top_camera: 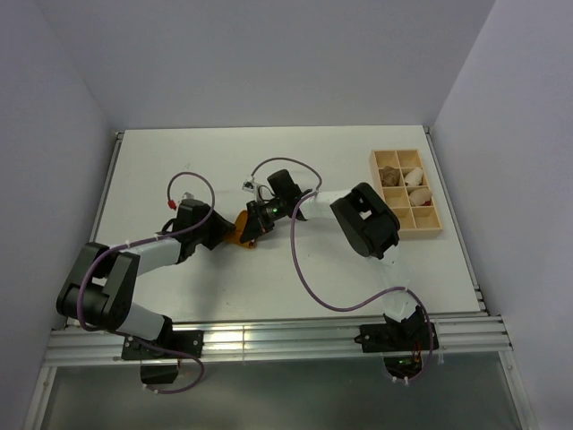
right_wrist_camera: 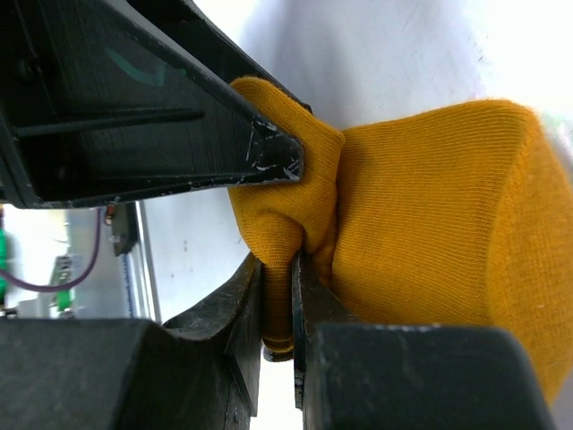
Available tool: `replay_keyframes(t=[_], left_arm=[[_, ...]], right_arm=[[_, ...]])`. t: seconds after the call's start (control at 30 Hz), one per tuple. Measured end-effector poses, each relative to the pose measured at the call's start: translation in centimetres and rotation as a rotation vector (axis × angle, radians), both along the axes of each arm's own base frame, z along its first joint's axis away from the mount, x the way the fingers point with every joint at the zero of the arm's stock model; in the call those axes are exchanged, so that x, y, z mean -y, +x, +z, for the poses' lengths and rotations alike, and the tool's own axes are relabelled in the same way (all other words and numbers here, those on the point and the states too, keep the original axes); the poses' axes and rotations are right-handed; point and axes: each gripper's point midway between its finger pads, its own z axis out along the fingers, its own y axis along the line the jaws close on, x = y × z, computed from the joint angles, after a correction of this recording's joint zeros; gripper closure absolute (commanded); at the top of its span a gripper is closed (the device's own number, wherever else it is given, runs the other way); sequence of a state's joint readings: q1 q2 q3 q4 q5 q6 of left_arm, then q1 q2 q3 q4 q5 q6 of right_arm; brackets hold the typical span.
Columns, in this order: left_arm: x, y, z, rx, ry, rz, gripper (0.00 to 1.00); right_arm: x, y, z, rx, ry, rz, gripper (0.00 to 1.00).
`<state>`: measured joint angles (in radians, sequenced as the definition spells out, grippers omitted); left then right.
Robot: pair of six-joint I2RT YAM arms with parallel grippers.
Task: Roll the socks
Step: Roll the sock at the center of the board.
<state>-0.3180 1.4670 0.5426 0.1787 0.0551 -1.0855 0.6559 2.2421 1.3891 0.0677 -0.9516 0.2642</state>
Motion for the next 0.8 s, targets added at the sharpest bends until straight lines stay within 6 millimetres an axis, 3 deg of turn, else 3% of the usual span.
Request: replay_keyframes(t=[0.17,0.37,0.5,0.63,0.73,0.8], left_arm=[[0.5,-0.3,-0.1,-0.001,0.008,-0.013,0.54],[0.6,-0.3,-0.2,0.007,0.028,-0.021,0.76],[0.9,-0.4,-0.1,0.02,0.052,-0.037,0.87],[1.7,-0.6,0.0,0.017,0.072,-0.077,0.89],[2.2,-0.8,0.0,0.01,0.085,-0.099,0.91],[2.2,-0.8,-0.1,0.003,0.098,-0.111,0.91]], right_arm=[[0.1,-0.3,0.0,-0.039,0.004,0.0,1.0],[0.2,-0.3,-0.1,-0.056,0.0,-0.009,0.98],[0.4,-0.4,-0.1,-0.067,-0.002,-0.016,0.84],[1.1,-0.9,0.2,-0.047,-0.026,-0.046,0.58],[1.9,-0.7,0.6,0.002,-0.056,-0.086,0.46],[2.4,-0.4,0.7,0.047,-0.084,-0.118,0.43]])
